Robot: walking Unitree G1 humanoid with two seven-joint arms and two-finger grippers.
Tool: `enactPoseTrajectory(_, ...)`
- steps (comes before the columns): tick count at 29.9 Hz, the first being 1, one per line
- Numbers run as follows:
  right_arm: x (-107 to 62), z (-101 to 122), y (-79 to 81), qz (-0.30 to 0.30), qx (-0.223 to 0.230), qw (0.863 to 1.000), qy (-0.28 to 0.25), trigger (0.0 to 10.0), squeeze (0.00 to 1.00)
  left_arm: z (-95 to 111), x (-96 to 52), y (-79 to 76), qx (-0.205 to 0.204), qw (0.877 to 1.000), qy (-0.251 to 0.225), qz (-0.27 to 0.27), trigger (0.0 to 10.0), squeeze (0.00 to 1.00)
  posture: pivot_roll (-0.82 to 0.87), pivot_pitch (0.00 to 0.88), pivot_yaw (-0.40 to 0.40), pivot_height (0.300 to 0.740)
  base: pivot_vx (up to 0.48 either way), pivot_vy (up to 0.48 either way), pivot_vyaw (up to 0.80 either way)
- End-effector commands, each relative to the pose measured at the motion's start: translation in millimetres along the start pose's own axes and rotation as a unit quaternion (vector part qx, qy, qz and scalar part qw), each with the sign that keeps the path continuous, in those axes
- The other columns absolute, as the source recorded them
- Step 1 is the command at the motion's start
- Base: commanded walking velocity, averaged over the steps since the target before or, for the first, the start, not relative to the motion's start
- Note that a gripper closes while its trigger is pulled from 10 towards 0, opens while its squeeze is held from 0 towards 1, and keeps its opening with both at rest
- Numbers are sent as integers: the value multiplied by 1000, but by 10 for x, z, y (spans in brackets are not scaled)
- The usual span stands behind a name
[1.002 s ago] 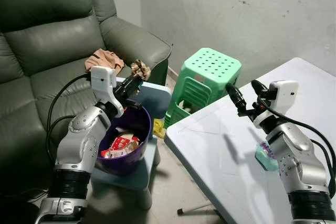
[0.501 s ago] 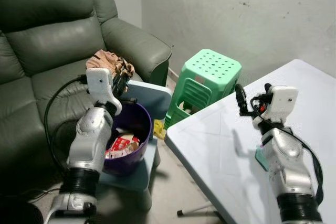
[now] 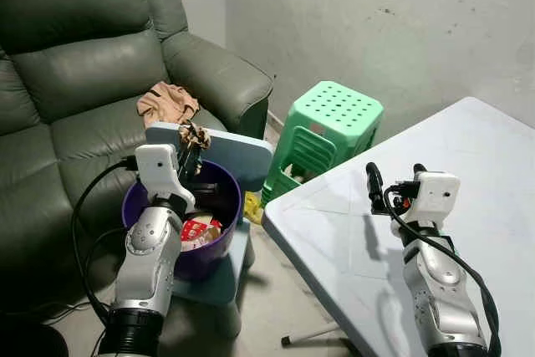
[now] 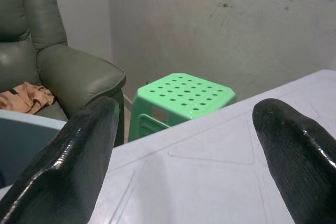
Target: Picking trash to rubbish bin
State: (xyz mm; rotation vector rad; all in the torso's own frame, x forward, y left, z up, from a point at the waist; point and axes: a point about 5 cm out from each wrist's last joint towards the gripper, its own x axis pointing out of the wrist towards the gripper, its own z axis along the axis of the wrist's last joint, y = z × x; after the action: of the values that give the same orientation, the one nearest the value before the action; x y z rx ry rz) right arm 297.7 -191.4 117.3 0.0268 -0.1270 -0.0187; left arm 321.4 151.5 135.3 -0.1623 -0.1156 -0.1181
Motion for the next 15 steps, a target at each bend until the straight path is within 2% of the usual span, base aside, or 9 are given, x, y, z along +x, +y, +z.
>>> enactPoseTrajectory(1, 39, 73, 3, -2, -4, 1000, -17, 10000, 0, 47, 22, 3, 8, 1000, -9, 0, 10000, 0, 22, 0, -72, 740, 0, 0, 0)
enactPoseTrajectory(15, 50, 69, -53, -11, -23, 1000, -14, 10000, 0, 52, 62, 15, 12, 1000, -6, 2, 10000, 0, 18, 0, -80, 740, 0, 0, 0)
